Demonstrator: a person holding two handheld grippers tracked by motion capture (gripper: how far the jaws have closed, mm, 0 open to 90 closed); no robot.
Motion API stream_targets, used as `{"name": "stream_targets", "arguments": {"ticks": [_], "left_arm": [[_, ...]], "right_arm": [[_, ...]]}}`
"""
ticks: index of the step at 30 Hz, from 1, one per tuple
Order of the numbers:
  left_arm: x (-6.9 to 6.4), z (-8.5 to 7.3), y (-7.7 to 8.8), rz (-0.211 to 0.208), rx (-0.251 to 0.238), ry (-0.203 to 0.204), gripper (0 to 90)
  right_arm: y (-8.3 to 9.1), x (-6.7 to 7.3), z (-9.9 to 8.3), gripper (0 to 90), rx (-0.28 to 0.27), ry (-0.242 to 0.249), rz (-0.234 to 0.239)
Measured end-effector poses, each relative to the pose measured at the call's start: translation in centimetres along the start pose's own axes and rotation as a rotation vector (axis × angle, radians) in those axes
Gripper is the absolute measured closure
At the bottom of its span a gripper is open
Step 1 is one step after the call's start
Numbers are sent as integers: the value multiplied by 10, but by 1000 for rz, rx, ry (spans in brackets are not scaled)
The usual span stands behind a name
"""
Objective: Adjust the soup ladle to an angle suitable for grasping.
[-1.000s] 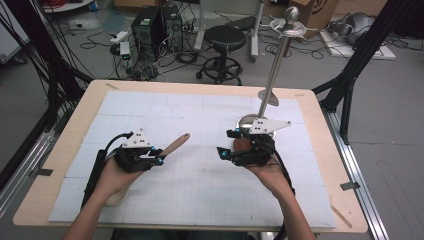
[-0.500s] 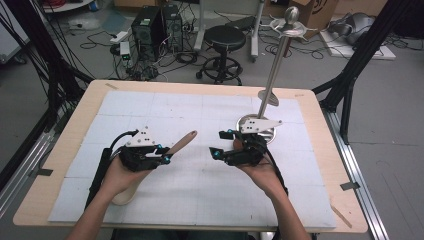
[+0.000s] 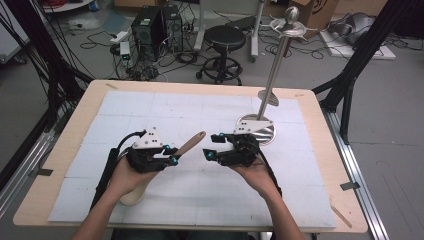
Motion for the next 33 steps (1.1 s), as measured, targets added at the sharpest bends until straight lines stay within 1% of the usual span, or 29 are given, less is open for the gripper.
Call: {"name": "stream_targets", "arguments": {"ticks": [3,4,7,11,14,15,16,17,18,19,20,21,22,24,25,26,27,30,31,33], "left_arm": [[-3,3,-1,-12,-5,5,728],[-4,4,-2,-12,-3,-3,729],[-8,9,-3,-22,-13,-6,729],[-13,14,-7,-32,-10,-23,729],[-16,15,-9,-37,-9,-34,728],[-16,16,-10,-29,-11,-30,728],[-17,15,-11,-31,-14,-23,728],[-16,15,-11,-39,-14,-24,727],[-16,15,-11,-44,-15,-16,725],[-16,15,-11,-47,-17,-7,724],[-16,14,-10,-50,-16,-9,723],[-16,14,-10,-53,-17,-3,721],[-15,14,-10,-56,-16,-5,719],[-15,13,-10,-67,-9,10,708],[-14,11,-9,-68,-2,15,674],[-13,9,-9,-77,5,11,660],[-12,6,-9,-79,11,18,642],[-9,-1,-6,-111,10,42,594],[-8,-3,-6,-113,18,48,589],[-8,-5,-7,-119,32,47,591]], "right_arm": [[-3,0,0,418,0,-4,15],[-3,0,0,428,4,-11,21],[-6,1,0,448,3,-21,36],[-8,3,1,464,3,-21,47],[-11,4,2,511,0,-27,60],[-11,5,2,509,4,-31,63],[-12,5,2,519,7,-33,56],[-12,4,1,550,7,-46,60],[-12,3,1,572,5,-58,63],[-11,2,1,579,2,-66,68],[-11,2,1,581,2,-73,74],[-11,2,1,585,3,-69,71],[-11,2,1,592,3,-63,67],[-11,2,1,594,-1,-64,71],[-10,2,1,594,0,-64,71],[-10,3,1,596,-2,-60,75],[-10,3,2,596,-3,-60,75],[-10,3,2,597,-4,-60,74],[-10,4,2,597,-4,-59,75],[-10,4,2,599,-3,-58,78]]}}
Point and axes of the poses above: each handheld gripper's, and its own axes: y roughly backward along the jaws, z roughly out of its top, x roughly to its left, the point moved 4 cm from there along -y, roughly forward along the jaws, and after that the axes turned 5 degrees about x, right-handed, at the moved point
